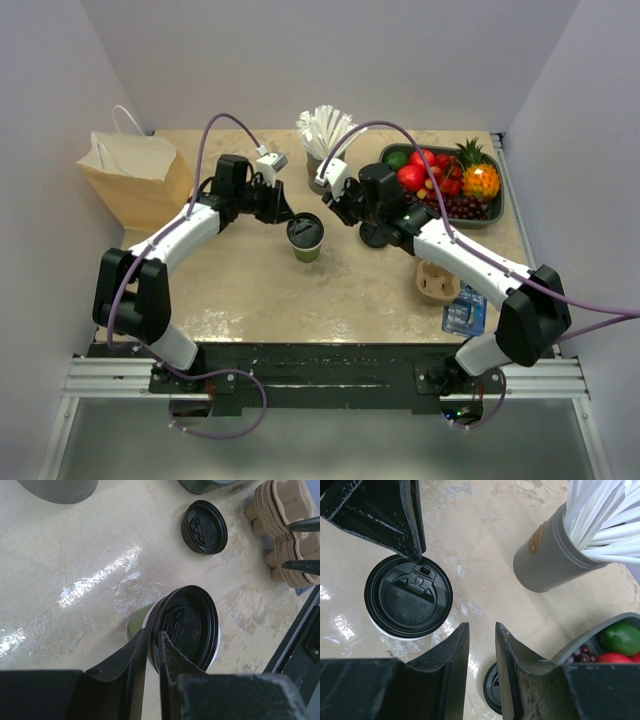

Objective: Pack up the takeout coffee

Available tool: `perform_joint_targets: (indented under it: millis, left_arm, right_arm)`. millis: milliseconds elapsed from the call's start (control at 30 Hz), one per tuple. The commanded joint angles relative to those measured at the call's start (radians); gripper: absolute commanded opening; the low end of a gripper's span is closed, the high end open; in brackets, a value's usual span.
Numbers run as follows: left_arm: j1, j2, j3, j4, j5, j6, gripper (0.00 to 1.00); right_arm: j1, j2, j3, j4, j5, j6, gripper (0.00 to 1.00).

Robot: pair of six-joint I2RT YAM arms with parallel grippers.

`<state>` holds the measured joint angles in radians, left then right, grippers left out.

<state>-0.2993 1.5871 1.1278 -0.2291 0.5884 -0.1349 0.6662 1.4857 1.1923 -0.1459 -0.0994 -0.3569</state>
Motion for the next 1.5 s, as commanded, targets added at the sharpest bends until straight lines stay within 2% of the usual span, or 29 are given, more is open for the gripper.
perform_joint_targets:
  millis: [0, 267, 533, 600, 700, 833, 933, 967, 1000, 1067, 1100, 1167, 1267, 1467]
  left_arm:
    - [-0.012, 0.001, 0.023, 0.019, 0.008, 0.017, 0.16]
    - [-0.014, -0.024, 0.043, 0.002, -0.004, 0.041, 0.00]
    - [-0.020, -0.081, 0.069, 0.005, -0.044, 0.124, 0.00]
    - [-0.033, -0.104, 0.072, 0.017, -0.086, 0.208, 0.00]
    - [-0.067, -0.173, 0.050, 0.059, -0.172, 0.348, 0.00]
    - [-0.130, -0.278, -0.026, 0.177, -0.280, 0.507, 0.00]
    - [-0.208, -0.347, -0.111, 0.281, -0.347, 0.631, 0.00]
    - [-0.234, -0.361, -0.134, 0.316, -0.367, 0.721, 0.00]
    - [-0.289, -0.375, -0.176, 0.338, -0.425, 0.765, 0.00]
    - [-0.333, -0.403, -0.192, 0.350, -0.459, 0.869, 0.00]
    - [-0.359, -0.410, -0.209, 0.355, -0.475, 0.897, 0.00]
    - [-0.383, -0.426, -0.244, 0.410, -0.499, 0.989, 0.00]
    - [-0.419, -0.417, -0.289, 0.471, -0.555, 1.066, 0.00]
    - [-0.452, -0.401, -0.298, 0.471, -0.628, 1.124, 0.00]
  right_arm:
    - [-0.007, -0.033, -0.005, 0.046, 0.003, 0.009, 0.31]
    - [-0.005, -0.035, -0.007, 0.051, 0.012, 0.006, 0.31]
    - [-0.005, -0.007, 0.036, 0.032, 0.070, -0.001, 0.31]
    - [-0.005, 0.005, 0.056, 0.037, 0.102, 0.004, 0.29]
    - [-0.005, 0.016, 0.079, 0.064, 0.269, 0.032, 0.23]
    - [-0.037, 0.036, 0.133, 0.031, 0.311, 0.107, 0.21]
    - [-0.094, 0.047, 0.161, -0.010, 0.230, 0.222, 0.22]
    - [-0.124, 0.051, 0.174, -0.036, 0.192, 0.249, 0.22]
    - [-0.135, 0.059, 0.181, -0.049, 0.114, 0.292, 0.25]
    - [-0.155, 0.082, 0.196, -0.079, 0.025, 0.320, 0.32]
    - [-0.171, 0.087, 0.193, -0.095, -0.073, 0.329, 0.36]
    - [-0.175, 0.091, 0.170, -0.101, -0.121, 0.332, 0.39]
    - [-0.181, 0.088, 0.116, -0.069, -0.210, 0.332, 0.45]
    - [-0.180, 0.082, 0.043, -0.009, -0.341, 0.343, 0.55]
